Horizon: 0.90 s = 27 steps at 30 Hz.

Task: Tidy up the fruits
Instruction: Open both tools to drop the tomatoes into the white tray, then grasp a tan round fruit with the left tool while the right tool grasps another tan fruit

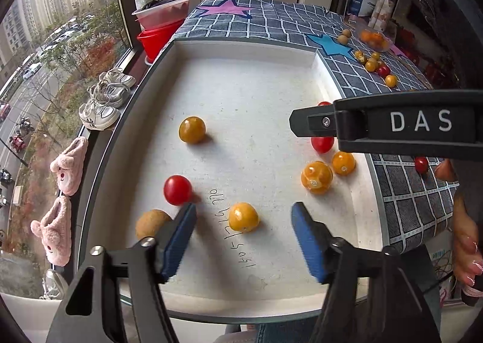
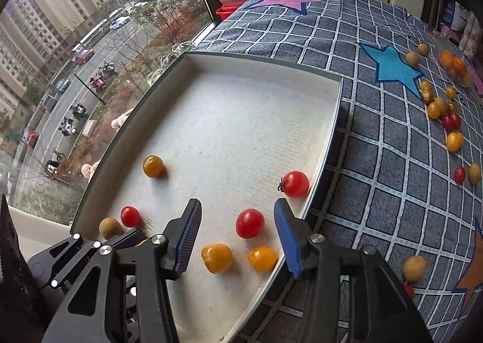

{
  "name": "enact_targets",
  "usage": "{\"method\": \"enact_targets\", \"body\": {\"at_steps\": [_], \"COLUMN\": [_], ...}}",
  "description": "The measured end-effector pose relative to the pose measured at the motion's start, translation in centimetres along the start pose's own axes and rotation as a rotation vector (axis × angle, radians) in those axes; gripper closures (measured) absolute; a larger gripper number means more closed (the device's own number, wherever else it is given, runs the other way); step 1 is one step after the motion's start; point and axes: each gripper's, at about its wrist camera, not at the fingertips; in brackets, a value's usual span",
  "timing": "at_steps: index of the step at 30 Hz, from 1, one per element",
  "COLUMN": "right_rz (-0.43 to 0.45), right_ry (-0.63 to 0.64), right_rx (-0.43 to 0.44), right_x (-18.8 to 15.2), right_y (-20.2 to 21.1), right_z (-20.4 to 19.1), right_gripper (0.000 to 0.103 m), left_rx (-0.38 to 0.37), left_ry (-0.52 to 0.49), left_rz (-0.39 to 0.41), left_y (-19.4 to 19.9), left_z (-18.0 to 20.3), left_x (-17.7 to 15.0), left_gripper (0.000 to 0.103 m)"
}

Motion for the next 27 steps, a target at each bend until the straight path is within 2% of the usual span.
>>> {"method": "enact_targets", "body": {"at_steps": [2,3,5,9,17,27], "right_rz": [0.015,0.022,0.033,0.059,0.05,0.034], "right_ry": [-0.007,-0.012,-0.031,-0.077,-0.184,-0.373], "right_rx": [0.008,0.018,0.009,0.012,-0.039,-0.143], "right_x": [-0.1,-0.1,-0.3,-0.8,-3.5,-7.6], "right_y": [0.7,1.1,1.7,3.1,3.9,5.0], "right_z": [0.3,0.5,1.1,3.1,9.0,18.8], "right_gripper": [0.034,0.034,0.024,0.024,0.024,0.024], "left_rx": [0.018,0.015,0.011,0.01,-0.001,-0.052], "left_ry": [-0.015,-0.021,-0.02,-0.026,-0.069,-0.184], "left_rz": [0.029,0.024,0.019,0.012,0.025,0.024], "left_y": [0.6,0.7,0.7,0.8,1.5,1.1], "left_z": [0.3,0.4,0.5,0.9,3.4,10.2], "left_x": [-0.1,0.0,0.1,0.3,1.3,3.1], "left_gripper": [0.019,0.019,0.019,0.019,0.019,0.019]}}
Point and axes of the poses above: each gripper's, at about its wrist camera, not at the fingertips, and y roughly against the way its jaws point, z to its right, x to its top, and after that the axes turned 8 degrees about -x, right-handed
